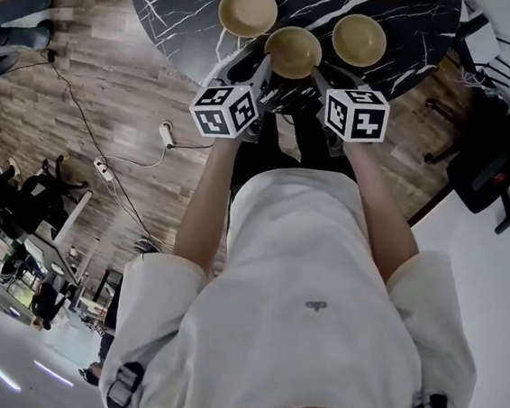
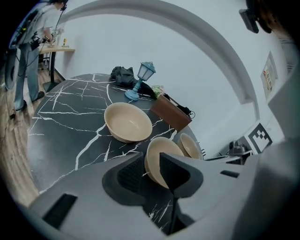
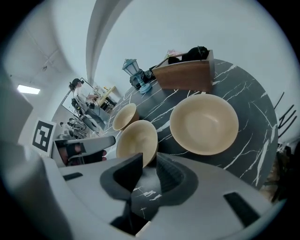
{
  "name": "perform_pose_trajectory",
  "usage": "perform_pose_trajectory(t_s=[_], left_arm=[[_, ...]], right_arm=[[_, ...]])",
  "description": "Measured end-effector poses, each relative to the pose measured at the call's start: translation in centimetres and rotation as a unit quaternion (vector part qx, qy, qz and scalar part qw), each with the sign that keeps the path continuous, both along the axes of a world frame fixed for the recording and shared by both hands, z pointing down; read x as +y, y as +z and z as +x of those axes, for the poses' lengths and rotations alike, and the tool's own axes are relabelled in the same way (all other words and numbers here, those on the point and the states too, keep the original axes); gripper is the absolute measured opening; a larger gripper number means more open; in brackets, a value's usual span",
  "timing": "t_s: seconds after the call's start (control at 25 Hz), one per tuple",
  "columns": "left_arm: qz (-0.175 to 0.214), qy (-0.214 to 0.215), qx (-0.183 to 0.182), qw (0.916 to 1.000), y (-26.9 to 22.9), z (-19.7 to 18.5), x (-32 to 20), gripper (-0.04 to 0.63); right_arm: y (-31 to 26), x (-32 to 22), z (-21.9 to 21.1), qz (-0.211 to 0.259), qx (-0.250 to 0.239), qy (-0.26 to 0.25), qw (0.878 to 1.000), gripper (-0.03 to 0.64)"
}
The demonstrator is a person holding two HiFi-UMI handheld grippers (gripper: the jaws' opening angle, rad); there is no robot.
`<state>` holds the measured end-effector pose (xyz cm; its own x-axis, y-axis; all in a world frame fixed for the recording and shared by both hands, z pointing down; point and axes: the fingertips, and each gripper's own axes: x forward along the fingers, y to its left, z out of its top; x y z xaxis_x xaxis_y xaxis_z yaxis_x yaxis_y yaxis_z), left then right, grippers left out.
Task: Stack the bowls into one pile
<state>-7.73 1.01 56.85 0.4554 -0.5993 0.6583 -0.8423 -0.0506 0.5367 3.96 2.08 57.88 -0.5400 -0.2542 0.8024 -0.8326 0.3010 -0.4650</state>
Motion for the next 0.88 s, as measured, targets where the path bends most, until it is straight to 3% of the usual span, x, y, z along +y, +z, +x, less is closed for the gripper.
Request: perform_pose_trajectory(t_s=[0.16, 0.4, 0.88], left_arm=[[-0.007, 0.007, 0.002, 0.9999, 1.1, 0.0, 0.6, 0.095], [-0.015, -0.002, 0.046, 0.9988, 1.7, 0.6, 1.6, 0.094], [-0.015, 0.004, 0.042, 0.999, 1.0, 0.4, 2.8, 0.037]], right_arm=[[0.7, 0.0, -0.4, -0.002, 0.002, -0.017, 1.0, 0.092], [0.9, 0.1, -0.7, -0.003, 0.004, -0.034, 0.999, 0.074], [0.0, 0.9, -1.0, -0.004, 0.011, -0.065, 0.998, 0.054]])
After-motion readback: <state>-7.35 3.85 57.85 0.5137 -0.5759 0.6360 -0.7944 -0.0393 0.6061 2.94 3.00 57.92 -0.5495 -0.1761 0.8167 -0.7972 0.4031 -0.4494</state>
